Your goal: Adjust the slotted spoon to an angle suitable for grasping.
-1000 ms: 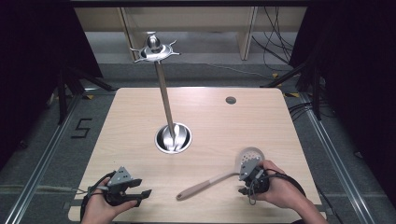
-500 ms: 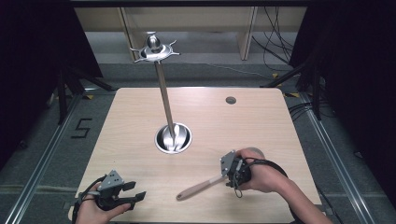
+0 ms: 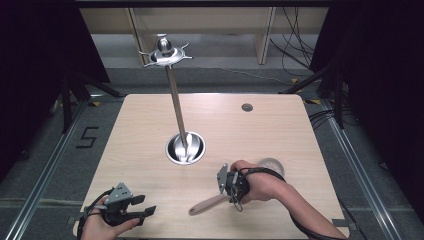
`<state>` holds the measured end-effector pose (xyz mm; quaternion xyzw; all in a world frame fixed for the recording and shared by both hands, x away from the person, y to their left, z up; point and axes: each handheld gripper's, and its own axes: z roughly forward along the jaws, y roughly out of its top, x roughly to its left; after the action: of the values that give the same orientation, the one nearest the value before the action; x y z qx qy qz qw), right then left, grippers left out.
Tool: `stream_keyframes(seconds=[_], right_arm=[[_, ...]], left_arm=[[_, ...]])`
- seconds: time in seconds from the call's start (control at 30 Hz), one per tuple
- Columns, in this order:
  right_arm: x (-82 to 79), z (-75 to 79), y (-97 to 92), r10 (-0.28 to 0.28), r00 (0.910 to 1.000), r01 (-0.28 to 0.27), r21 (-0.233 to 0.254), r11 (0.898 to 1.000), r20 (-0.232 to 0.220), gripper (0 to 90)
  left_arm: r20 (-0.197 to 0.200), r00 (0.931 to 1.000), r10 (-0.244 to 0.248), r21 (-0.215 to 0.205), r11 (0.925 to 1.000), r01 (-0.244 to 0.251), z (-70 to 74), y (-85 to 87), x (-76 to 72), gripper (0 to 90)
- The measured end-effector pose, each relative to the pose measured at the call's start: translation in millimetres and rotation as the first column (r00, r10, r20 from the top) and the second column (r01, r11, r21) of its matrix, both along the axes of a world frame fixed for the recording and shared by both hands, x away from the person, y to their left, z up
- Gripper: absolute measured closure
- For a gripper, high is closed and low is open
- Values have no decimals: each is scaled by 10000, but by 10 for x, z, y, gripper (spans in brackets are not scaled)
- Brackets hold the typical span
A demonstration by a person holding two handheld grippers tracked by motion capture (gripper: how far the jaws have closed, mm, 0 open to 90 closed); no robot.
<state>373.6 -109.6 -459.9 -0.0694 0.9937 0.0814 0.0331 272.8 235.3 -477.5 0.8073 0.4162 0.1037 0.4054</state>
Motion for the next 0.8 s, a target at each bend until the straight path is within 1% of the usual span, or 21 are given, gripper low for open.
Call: stream_keyframes(seconds=[0.03,0.07,0.13,0.17,0.2,0.23,0.27,0.33,0.37,0.4,0.43,0.47,0.5,0.53,0.57,0.6,0.63,0.67,0.7,0.73,0.8], right_arm=[[13,-10,26,306,9995,-306,-41,9995,39,509],[-5,-27,57,161,9999,-161,-55,9999,-35,513],[-1,-35,74,277,9996,-277,-135,9995,11,515],[13,-40,92,610,9980,-607,-203,9979,138,517],[12,-58,126,660,9977,-655,-350,9972,124,521],[26,-69,138,839,9964,-835,-434,9956,69,524],[26,-69,138,839,9964,-835,-434,9956,69,524],[31,-86,167,889,9960,-888,-423,9951,3,531],[51,-99,200,1203,9927,-1196,-531,9914,105,537],[51,-99,200,1203,9927,-1196,-531,9914,105,537],[38,-108,208,920,9957,-922,-640,9937,-68,540],[52,-120,217,1083,9941,-1085,-608,9922,-57,545],[51,-125,226,1021,9948,-1023,-672,9925,-58,551],[62,-141,238,1108,9938,-1113,-736,9911,-114,565],[62,-141,238,1108,9938,-1113,-736,9911,-114,565],[67,-150,242,1126,9935,-1136,-790,9904,-171,572],[69,-149,244,1097,9938,-1109,-766,9909,-197,580],[89,-147,254,1422,9898,-1428,-771,9868,-130,599],[89,-147,254,1422,9898,-1428,-771,9868,-130,599],[83,-151,252,1278,9912,-1302,-794,9883,-356,630],[82,-150,255,1307,9907,-1334,-806,9878,-370,650]], left_arm=[[-13,10000,-9,7,10000,9,1,0,0,413],[11,10000,-32,-24,10000,32,-3,-3,2,413],[11,10000,-76,11,10000,76,-5,-8,1,413],[-33,10000,-60,77,10000,60,2,-9,-1,413],[-57,10000,-74,89,9999,75,2,-5,5,414],[-57,10000,-74,89,9999,75,2,-5,5,414],[-47,10000,-86,35,10000,86,-3,-7,10,414],[-54,9999,-131,97,9999,131,-2,-6,13,414],[-49,9999,-150,142,9998,151,1,-6,12,414],[-4,9998,-194,157,9997,194,-1,-5,15,414],[-54,9992,-401,424,9983,403,11,14,20,414],[-73,9989,-463,485,9977,466,14,19,21,414],[-81,9989,-464,470,9978,467,13,19,21,414],[-83,9996,-284,418,9987,287,7,8,17,414],[-83,9996,-284,418,9987,287,7,8,17,414],[-133,9997,-183,222,9996,186,2,-7,10,414],[-117,9994,-339,270,9990,342,4,1,14,414],[-157,9998,-84,70,9999,85,-5,-23,7,414],[-157,9998,-84,70,9999,85,-5,-23,7,415],[-29,9998,-185,69,9998,185,-11,-20,10,415],[-46,9998,-213,74,9997,214,-12,-22,10,415]])
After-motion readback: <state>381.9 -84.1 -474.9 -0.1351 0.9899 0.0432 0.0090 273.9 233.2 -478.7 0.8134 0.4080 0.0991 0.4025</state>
